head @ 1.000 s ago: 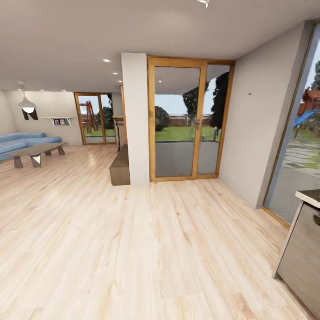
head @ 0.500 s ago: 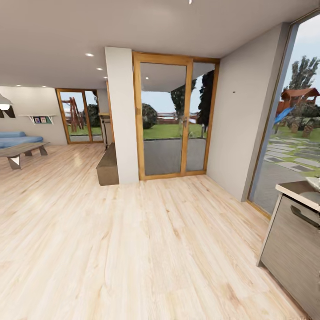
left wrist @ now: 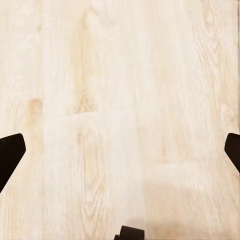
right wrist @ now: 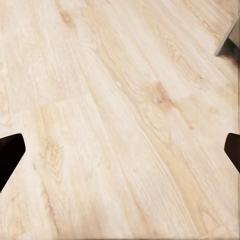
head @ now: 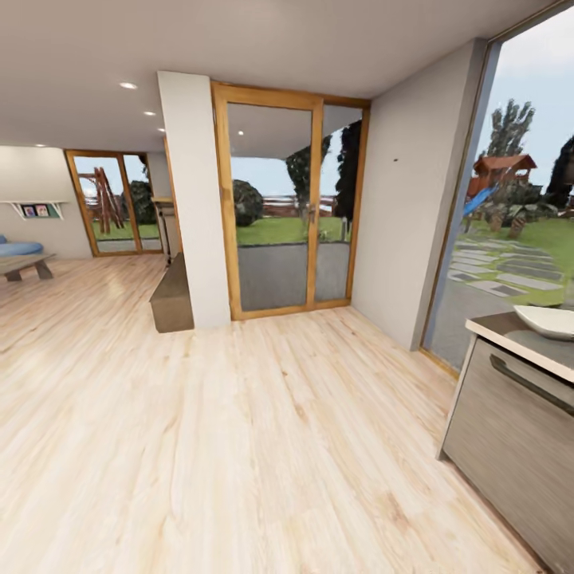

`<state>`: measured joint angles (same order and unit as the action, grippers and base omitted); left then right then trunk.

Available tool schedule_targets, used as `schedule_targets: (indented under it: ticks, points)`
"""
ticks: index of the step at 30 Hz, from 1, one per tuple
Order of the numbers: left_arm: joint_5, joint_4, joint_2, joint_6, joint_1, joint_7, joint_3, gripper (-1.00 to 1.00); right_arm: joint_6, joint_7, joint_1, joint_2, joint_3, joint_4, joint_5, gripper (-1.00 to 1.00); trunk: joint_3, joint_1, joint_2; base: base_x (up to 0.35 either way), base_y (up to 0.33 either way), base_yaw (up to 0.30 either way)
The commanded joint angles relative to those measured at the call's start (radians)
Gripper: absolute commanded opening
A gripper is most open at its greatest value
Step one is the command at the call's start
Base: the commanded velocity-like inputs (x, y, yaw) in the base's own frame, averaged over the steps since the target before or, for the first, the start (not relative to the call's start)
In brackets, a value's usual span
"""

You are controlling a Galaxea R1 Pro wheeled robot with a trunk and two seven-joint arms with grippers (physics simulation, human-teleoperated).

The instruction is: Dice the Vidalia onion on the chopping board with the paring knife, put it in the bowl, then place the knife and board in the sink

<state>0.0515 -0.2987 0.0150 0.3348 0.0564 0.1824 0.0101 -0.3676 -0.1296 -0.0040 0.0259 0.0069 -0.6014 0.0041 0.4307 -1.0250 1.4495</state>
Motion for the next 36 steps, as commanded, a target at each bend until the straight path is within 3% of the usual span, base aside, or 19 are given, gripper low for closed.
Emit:
schedule_targets:
  ticks: [1, 36]
  points:
    - [0.005, 0.0, 0.0, 0.004, 0.0, 0.0, 0.001, 1.0, -0.002, -0.004, 0.0, 0.0, 0.001, 0.0, 0.0, 1.0, 0.002, 0.0, 0.001, 0.0, 0.0, -0.183]
    - [0.005, 0.0, 0.0, 0.005, 0.0, 0.0, -0.001, 1.0, -0.002, -0.002, 0.0, 0.002, 0.002, 0.0, 0.001, 1.0, 0.009, 0.0, 0.001, 0.0, 0.0, -0.265]
